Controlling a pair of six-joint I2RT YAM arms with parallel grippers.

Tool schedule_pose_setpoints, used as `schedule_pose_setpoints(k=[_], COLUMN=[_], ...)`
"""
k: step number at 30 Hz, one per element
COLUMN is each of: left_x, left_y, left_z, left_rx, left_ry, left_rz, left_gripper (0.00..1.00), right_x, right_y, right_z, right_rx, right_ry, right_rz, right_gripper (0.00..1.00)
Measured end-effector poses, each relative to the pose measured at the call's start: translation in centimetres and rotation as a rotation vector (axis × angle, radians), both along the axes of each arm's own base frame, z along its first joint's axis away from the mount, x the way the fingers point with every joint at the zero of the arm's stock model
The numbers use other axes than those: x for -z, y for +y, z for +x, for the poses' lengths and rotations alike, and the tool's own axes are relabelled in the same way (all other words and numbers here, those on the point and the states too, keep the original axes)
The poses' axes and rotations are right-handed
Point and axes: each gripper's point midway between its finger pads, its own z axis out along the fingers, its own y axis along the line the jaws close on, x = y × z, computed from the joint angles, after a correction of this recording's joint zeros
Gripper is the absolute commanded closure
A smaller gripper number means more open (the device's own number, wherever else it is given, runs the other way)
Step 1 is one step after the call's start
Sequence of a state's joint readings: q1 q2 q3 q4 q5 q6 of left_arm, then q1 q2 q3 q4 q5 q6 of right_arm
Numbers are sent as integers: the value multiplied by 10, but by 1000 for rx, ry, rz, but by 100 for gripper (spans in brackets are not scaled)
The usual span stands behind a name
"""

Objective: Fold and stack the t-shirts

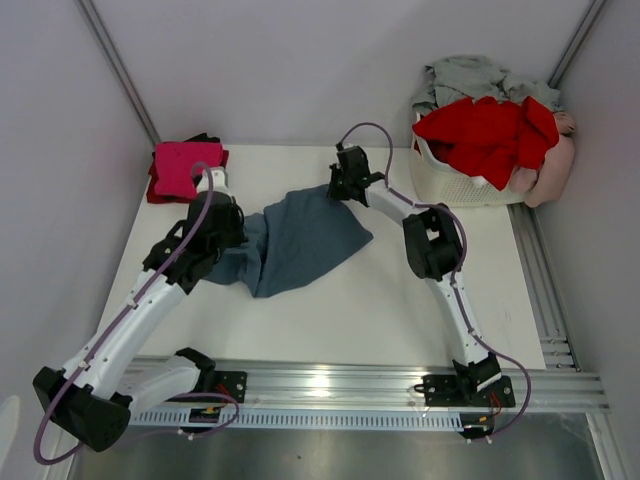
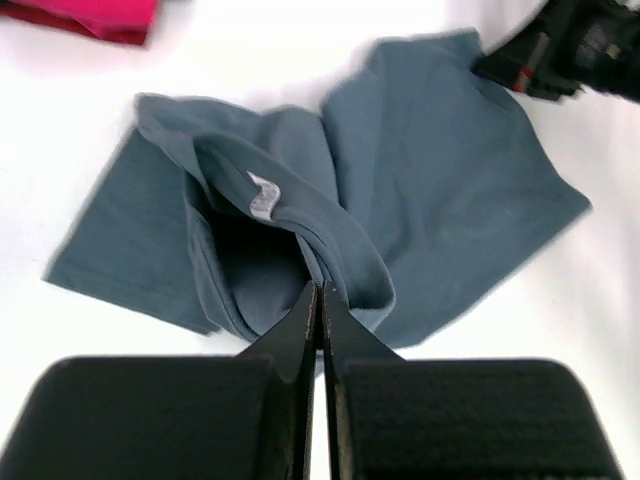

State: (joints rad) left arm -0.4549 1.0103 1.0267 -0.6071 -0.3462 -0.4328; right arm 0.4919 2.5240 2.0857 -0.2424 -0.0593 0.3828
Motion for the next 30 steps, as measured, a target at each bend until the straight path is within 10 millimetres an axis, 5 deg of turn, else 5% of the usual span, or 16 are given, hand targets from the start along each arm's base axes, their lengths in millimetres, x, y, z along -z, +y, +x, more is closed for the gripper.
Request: schedule_pose_setpoints(k=[4, 6, 10, 13, 17, 20, 24, 30], left_x=[-23, -47, -105, -147, -178, -188, -207, -226], left_y=[14, 25, 47, 67, 92, 106, 112, 93], left_z=[15, 27, 44, 46, 41, 34, 23, 3], left_rx=[-57, -100, -189, -253, -320, -348, -344, -195], left_ry=[-53, -103, -227, -322, -393, -421, -479, -621], left_rz=[66, 86, 106, 121, 148, 172, 177, 113], left_gripper=[100, 99, 99, 100, 100, 99, 100, 99], right_x=[-22, -56, -170, -261, -377, -430, -458, -422], right_y=[-19, -37, -105, -166, -236, -259, -270, -266], right_z=[3, 11, 38, 39, 13, -15, -33, -24], right_rx=[7, 27, 131, 233, 362, 404, 414, 388], right_ry=[-21, -57, -238, -396, -616, -725, -780, -694], right_rz=[-41, -41, -6, 3, 12, 30, 55, 69], right_gripper=[100, 100, 100, 100, 100, 100, 100, 100])
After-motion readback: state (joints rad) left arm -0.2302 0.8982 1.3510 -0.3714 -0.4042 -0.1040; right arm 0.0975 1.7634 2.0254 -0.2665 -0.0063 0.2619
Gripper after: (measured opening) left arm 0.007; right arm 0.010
